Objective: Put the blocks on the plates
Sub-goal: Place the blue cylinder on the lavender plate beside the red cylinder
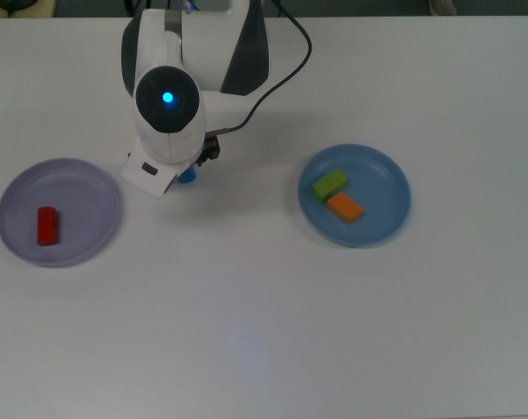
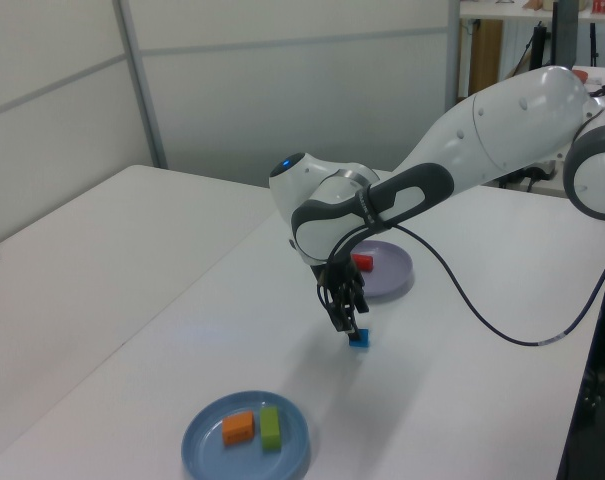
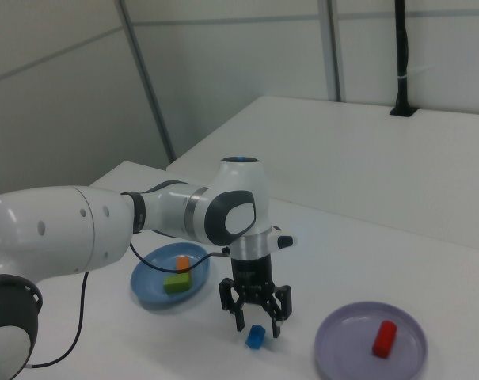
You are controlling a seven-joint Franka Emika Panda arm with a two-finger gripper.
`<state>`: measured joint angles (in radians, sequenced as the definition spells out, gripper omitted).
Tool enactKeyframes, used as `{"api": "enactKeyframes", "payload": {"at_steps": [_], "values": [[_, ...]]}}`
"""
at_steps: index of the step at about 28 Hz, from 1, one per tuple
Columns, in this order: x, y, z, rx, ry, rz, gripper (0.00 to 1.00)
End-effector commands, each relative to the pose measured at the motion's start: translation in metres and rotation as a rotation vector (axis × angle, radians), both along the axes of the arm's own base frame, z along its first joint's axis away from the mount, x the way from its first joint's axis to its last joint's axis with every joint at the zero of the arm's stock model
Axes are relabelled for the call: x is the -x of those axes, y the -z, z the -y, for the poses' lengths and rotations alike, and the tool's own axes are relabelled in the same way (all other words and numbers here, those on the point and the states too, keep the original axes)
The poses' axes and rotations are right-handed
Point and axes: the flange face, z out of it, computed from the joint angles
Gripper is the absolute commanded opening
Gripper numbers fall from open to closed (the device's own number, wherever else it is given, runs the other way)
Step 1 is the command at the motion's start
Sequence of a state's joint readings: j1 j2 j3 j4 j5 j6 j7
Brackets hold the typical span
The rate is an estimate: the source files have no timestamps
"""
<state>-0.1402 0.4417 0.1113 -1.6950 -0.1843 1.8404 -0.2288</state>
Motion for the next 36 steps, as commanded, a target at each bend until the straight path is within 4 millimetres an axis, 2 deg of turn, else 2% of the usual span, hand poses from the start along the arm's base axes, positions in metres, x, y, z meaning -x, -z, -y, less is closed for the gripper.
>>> {"api": "enactKeyframes", "payload": {"at_steps": [1, 5, 6, 10, 12, 15, 19, 23, 24, 25, 29, 30, 34, 35, 36], "values": [[0.005, 0.008, -0.009, 0.025, -0.025, -0.007, 0.7], [0.005, 0.013, -0.013, 0.029, -0.039, -0.005, 0.68], [0.004, 0.017, -0.015, 0.033, -0.047, -0.007, 0.61], [0.004, 0.019, -0.015, 0.033, -0.048, -0.008, 0.52], [0.004, 0.021, -0.014, 0.039, -0.052, -0.011, 0.43], [0.004, 0.022, -0.013, 0.042, -0.053, -0.013, 0.39], [0.003, 0.02, -0.011, 0.042, -0.051, -0.01, 0.35], [0.003, 0.002, 0.0, 0.047, -0.043, -0.002, 0.32], [0.004, -0.015, 0.009, 0.051, -0.039, 0.013, 0.32], [0.003, -0.023, 0.02, 0.051, -0.033, 0.021, 0.32], [-0.004, -0.046, 0.055, 0.049, 0.006, 0.062, 0.32], [-0.007, -0.056, 0.077, 0.051, 0.041, 0.089, 0.32], [-0.008, -0.063, 0.112, 0.053, 0.091, 0.128, 0.33], [-0.007, -0.062, 0.119, 0.057, 0.098, 0.135, 0.33], [-0.01, -0.053, 0.131, 0.056, 0.11, 0.149, 0.33]]}}
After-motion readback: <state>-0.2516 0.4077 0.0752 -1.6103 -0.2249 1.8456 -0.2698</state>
